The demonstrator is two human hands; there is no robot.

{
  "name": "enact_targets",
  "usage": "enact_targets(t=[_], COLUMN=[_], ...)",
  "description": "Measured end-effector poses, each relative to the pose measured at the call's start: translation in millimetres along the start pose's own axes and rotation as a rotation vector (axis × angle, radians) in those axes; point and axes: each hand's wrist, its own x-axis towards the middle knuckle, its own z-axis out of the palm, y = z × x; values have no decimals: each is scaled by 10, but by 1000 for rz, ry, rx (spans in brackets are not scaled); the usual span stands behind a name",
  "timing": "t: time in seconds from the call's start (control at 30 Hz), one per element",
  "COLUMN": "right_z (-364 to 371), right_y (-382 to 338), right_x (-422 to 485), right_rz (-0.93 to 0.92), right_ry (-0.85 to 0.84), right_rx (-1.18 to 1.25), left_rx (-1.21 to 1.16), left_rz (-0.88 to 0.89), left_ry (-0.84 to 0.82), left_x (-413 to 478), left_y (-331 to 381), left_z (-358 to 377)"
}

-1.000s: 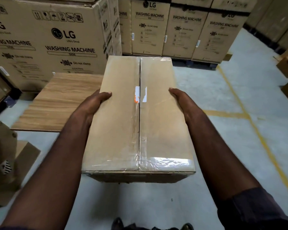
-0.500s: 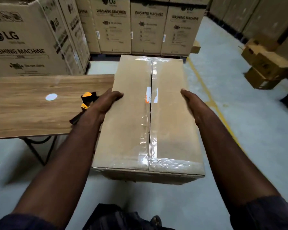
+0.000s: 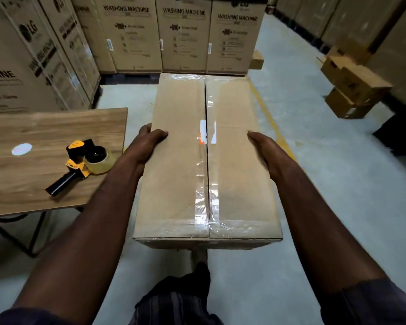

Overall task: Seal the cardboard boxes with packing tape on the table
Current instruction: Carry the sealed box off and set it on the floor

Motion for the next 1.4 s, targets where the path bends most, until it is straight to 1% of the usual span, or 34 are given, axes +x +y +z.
enact_targets(t=[0.2, 0.37, 0.47, 0.57, 0.67, 0.73, 0.87, 1.07, 1.23, 1.33, 1.4], right_z=[-121, -105, -84, -95, -165, -212, -332, -504, -582, -592, -594], right_y=[-149, -313, -386, -332, -207, -124, 142, 663, 1425, 1909, 2249], right_x=[987, 1903, 2421, 2890, 3308, 3584, 4109, 4865, 5610, 6045, 6331], right_rz=[23, 83, 97, 77, 56, 70, 110, 236, 271, 297, 328], right_ry=[-33, -84, -64, -56, -26, -37, -41, -52, -52, -114, -123], right_rx=[-86, -104, -128, -120, -97, -105, -168, -237, -276, -257, -261], left_rx=[35, 62, 123, 209, 247, 293, 353, 381, 400, 417, 439], left_rz=[-13, -36, -50, -113, -151, -176, -230, -298, -312, -294, -317], left_ry=[-5, 42, 73, 131, 165, 184, 245, 213, 210, 208, 216], left_x=[735, 1463, 1961, 2373, 2724, 2981, 3470, 3999, 4521, 4801, 4994], left_y=[-155, -188, -277, -381, -520, -656, -1089, -1783, -2637, -3236, -3655], left_z=[241, 360, 370, 402, 483, 529, 558, 665, 685, 676, 658])
